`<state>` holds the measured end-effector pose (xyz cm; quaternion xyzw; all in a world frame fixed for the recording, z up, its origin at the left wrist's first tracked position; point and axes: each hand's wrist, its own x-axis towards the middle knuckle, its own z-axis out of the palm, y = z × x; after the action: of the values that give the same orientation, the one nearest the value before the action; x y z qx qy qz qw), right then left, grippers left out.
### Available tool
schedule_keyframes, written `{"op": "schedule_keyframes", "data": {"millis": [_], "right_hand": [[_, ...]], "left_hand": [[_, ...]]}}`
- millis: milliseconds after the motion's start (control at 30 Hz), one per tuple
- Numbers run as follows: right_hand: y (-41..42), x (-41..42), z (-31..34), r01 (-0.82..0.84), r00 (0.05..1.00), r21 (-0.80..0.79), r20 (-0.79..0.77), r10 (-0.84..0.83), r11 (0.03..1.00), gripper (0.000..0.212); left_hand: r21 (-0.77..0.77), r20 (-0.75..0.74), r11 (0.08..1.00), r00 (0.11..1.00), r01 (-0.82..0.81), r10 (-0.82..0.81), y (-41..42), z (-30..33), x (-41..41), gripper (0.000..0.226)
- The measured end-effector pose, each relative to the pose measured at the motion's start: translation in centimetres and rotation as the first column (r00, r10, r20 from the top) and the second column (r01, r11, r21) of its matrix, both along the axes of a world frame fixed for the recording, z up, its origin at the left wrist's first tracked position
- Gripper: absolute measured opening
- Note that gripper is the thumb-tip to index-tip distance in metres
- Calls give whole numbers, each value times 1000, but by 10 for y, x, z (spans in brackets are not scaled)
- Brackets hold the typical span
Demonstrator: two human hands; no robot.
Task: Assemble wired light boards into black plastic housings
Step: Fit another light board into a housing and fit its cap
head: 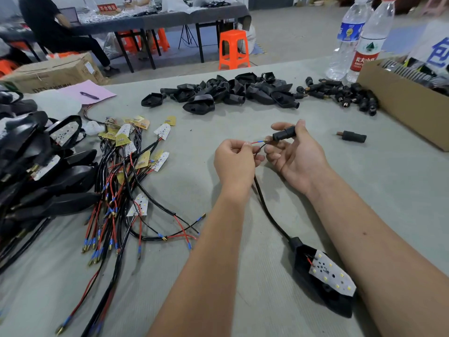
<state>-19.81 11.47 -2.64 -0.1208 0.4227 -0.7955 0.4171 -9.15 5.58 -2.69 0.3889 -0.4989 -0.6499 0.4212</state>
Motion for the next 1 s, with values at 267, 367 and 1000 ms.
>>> {"op": "schedule_keyframes", "data": {"millis": [267, 367, 1000], "right_hand": [[1, 0, 1, -2, 1000, -7, 14, 2, 1000, 58], [2, 1, 1, -9, 1000, -6, 9, 9, 1000, 58], [2, -3, -2, -7, 999, -23, 35, 8, 1000, 55]], "left_hand": [[54, -108, 991, 988, 119, -113, -2, 7, 7, 12], [22, -87, 991, 988, 129, -127, -2, 5, 7, 17], [-50, -32, 972, 972, 229, -231, -2, 5, 10, 22]]}}
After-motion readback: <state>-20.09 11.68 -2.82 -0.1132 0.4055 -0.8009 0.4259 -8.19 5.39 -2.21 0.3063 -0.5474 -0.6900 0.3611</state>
